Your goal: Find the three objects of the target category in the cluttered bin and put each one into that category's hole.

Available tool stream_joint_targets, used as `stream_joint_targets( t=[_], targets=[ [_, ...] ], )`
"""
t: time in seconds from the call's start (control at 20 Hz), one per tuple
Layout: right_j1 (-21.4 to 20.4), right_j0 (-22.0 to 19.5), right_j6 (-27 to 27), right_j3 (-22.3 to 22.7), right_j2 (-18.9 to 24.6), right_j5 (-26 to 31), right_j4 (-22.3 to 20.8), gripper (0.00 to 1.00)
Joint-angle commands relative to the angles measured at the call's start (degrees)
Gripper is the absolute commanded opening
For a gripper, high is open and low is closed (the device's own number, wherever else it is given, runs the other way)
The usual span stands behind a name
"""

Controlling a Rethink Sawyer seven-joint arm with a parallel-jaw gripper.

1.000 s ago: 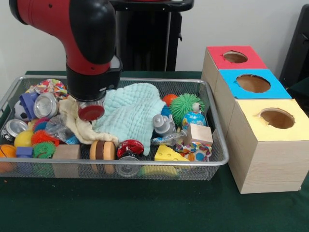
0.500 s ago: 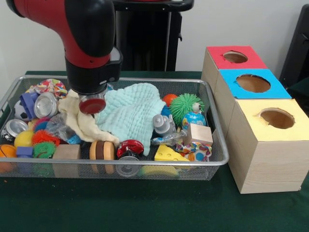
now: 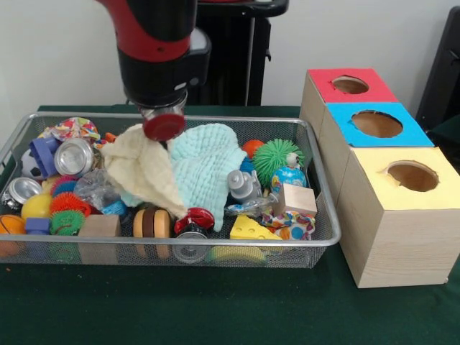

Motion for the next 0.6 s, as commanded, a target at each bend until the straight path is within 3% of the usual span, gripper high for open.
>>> stream_joint_targets(
  t=[0.05, 0.35, 0.6],
  targets=[
    [-2.94, 0.75, 7.77, -2.80, 1.61, 8.64, 1.96, 0.00],
    [0.54, -2.66, 3.81, -6.62, 2.31, 7.28, 0.27, 0.00],
    [1.97, -2.50, 6.09, -8.76, 2.44, 8.65, 0.96, 0.00]
  ],
)
